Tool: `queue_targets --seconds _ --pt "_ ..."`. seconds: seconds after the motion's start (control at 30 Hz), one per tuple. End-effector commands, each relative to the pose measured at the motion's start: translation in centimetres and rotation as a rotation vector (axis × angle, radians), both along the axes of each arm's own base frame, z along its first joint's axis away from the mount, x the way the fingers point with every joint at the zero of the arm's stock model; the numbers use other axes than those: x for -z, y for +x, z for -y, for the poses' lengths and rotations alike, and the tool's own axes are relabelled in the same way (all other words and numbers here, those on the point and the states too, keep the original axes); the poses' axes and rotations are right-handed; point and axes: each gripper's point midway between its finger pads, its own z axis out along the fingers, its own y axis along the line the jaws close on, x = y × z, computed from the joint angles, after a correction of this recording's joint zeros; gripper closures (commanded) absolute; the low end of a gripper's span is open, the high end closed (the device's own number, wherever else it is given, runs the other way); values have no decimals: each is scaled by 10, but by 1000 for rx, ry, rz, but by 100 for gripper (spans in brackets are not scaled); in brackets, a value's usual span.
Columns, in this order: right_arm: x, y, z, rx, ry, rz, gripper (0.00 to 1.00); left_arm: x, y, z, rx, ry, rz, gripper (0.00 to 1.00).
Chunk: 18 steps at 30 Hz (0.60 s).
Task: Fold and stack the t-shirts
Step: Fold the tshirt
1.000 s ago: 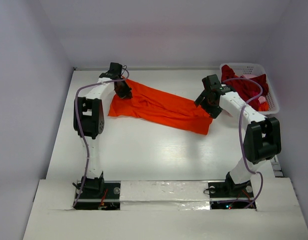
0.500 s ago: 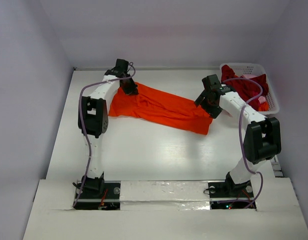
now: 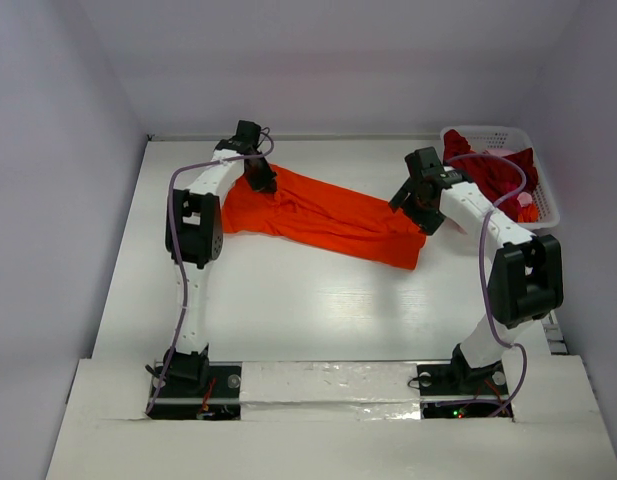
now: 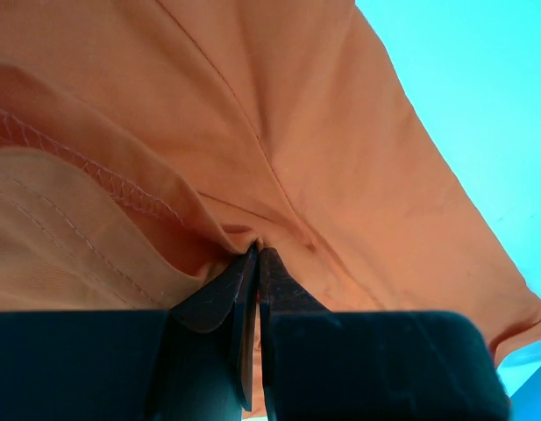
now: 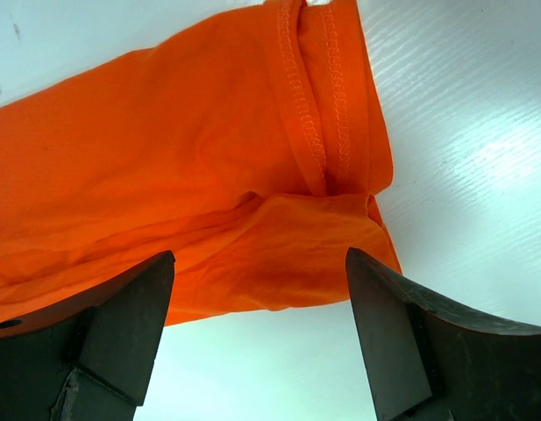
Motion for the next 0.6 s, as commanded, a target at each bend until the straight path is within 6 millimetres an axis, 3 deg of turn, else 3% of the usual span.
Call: queue_targets --seconds 0.0,0.37,0.57 --pt "-30 14 0 -3 12 84 16 -20 13 -3 -6 10 47 100" --pt "-19 9 0 -6 15 65 16 -35 26 -3 -32 9 96 100" --pt "-22 10 -1 -8 18 71 16 -25 24 -2 -27 5 78 88"
